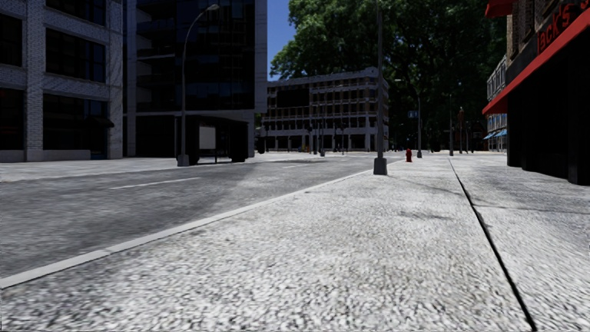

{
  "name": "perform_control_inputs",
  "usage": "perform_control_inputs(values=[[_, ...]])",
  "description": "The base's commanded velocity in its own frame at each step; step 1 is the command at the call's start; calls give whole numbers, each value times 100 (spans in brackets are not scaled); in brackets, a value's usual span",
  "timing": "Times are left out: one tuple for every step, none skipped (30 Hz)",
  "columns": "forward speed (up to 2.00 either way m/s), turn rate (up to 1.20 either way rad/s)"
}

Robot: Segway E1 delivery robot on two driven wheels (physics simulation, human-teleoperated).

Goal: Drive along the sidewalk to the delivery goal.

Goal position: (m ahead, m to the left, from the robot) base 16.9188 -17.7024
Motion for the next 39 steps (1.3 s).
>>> perform_control_inputs(values=[[200, -53], [200, -53], [200, -53], [200, -53], [200, -53], [200, -53], [200, -53], [200, -53], [200, -53], [200, -53], [200, -53], [200, -53], [200, -53], [200, -53], [200, -53], [200, -53], [200, -53], [200, -53], [200, -53], [200, -53], [200, -53], [200, -53], [200, -53], [200, -53], [200, -53], [200, -44], [200, -44], [200, 0], [200, 0], [200, 0], [200, 0], [200, 0], [200, 0], [200, 0], [200, 0], [200, 0], [200, 0], [200, 0], [200, -7]])
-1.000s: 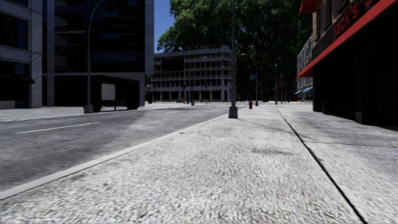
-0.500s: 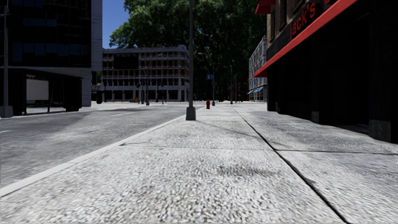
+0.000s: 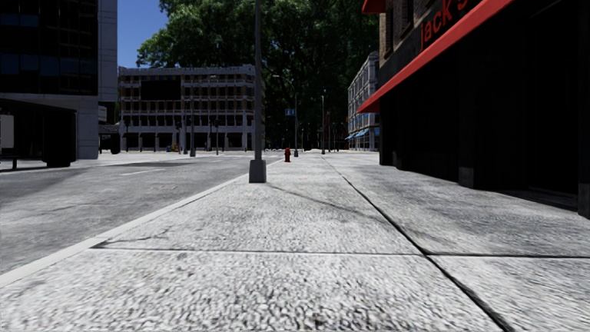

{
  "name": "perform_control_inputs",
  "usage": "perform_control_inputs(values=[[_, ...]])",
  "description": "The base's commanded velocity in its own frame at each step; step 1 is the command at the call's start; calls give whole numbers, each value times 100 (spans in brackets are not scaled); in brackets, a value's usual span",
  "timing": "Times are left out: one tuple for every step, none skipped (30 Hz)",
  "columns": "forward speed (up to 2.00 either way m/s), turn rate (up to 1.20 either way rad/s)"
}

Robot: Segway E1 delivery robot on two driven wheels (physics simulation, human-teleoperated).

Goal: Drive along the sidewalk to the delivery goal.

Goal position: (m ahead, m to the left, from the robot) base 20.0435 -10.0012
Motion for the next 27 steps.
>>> perform_control_inputs(values=[[200, -7], [200, -30], [200, -40], [200, -43], [200, -43], [200, -44], [200, -44], [200, -44], [200, -44], [200, -44], [200, -44], [200, -44], [200, -44], [200, -44], [200, -44], [200, -43], [200, -43], [200, -30], [200, 0], [200, 0], [200, 0], [200, 0], [200, 0], [200, 0], [200, 0], [200, 0], [200, 0]])
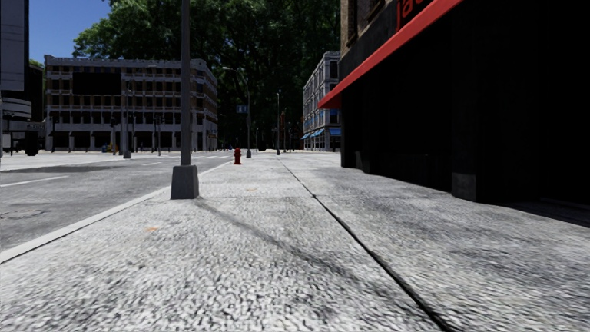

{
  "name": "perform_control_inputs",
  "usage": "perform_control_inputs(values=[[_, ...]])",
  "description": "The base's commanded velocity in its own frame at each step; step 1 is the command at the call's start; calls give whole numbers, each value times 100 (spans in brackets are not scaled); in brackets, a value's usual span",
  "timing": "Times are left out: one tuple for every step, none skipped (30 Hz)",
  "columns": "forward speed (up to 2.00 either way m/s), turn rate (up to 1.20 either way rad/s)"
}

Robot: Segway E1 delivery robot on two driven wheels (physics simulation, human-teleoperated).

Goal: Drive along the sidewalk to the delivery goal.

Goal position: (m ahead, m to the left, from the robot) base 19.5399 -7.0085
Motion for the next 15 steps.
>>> perform_control_inputs(values=[[200, 0], [200, 0], [200, 0], [200, 0], [200, 0], [200, 0], [200, 0], [200, 0], [200, 0], [200, 0], [200, 0], [200, 0], [200, 0], [200, 0], [200, 0]])
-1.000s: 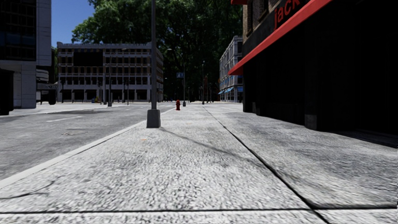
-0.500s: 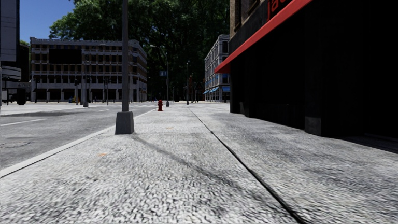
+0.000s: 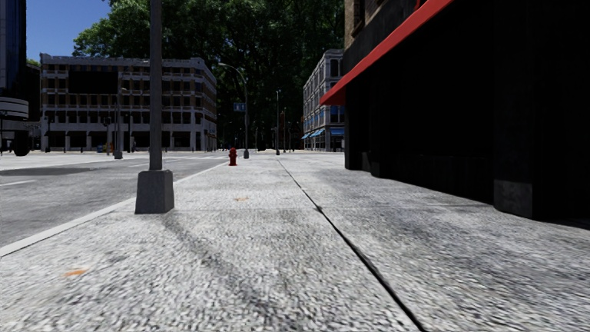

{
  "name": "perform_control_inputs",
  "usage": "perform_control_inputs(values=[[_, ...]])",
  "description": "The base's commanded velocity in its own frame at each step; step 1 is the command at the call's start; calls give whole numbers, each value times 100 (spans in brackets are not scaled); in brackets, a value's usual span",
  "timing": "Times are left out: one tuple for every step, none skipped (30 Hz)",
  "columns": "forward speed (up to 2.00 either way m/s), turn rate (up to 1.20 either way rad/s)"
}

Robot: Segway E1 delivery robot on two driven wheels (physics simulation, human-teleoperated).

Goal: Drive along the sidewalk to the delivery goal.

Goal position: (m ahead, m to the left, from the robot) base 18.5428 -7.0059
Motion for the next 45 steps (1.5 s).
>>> perform_control_inputs(values=[[200, 0], [200, 0], [200, 0], [200, 0], [200, 0], [200, 0], [200, 0], [200, 0], [200, 0], [200, 0], [200, 0], [200, 0], [200, 0], [200, 0], [200, 0], [200, 0], [200, 0], [200, 0], [200, 0], [200, 0], [200, 0], [200, 0], [200, 0], [200, 0], [200, 0], [200, 0], [200, 0], [200, 0], [200, 0], [200, 0], [200, 0], [200, 0], [200, 0], [200, 0], [200, 0], [200, 0], [200, 0], [200, 0], [200, 0], [200, 0], [200, 0], [200, 0], [200, 0], [200, 0], [200, 0]])
